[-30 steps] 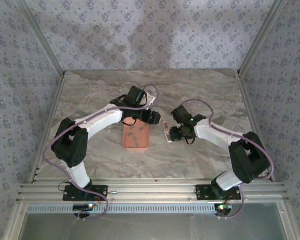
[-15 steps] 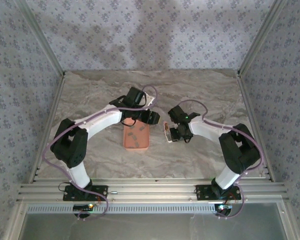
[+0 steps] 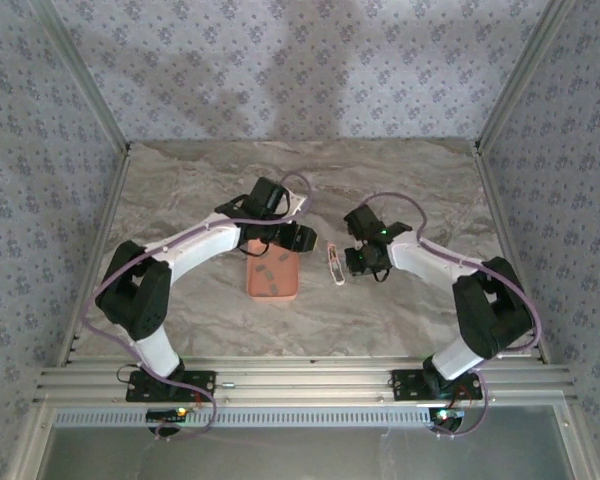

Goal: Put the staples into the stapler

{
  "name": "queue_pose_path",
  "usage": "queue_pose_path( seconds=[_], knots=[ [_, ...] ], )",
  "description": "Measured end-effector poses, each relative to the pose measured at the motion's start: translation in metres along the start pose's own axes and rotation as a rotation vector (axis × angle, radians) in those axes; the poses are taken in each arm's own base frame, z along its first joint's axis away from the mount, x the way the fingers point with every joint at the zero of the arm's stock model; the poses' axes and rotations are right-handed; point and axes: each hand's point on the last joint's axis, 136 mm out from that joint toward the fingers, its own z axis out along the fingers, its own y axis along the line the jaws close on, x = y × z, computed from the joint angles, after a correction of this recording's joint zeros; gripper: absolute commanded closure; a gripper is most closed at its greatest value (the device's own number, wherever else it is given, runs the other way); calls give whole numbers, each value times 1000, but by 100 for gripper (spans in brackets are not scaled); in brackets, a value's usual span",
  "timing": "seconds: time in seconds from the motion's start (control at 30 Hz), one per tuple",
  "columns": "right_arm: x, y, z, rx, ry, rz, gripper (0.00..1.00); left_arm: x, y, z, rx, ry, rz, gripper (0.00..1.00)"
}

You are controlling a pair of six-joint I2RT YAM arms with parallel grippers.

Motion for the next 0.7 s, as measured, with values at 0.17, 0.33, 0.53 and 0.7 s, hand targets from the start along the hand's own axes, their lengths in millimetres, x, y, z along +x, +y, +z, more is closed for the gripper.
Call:
queue_pose_path(
  seconds=[0.17, 0.33, 0.53, 0.7],
  knots=[
    [-8, -30, 1, 25, -3, 87, 79, 4, 0, -7, -8, -13, -7, 40],
    [-6, -58, 12, 47, 35, 152, 79, 11, 3, -10, -21, -16, -21, 39],
    [2, -81, 27, 62, 91, 203, 79, 14, 4, -16, -32, -29, -27, 39],
    [3, -84, 29, 47, 101, 215, 78, 15, 7, -19, -45, -36, -27, 39]
  ],
)
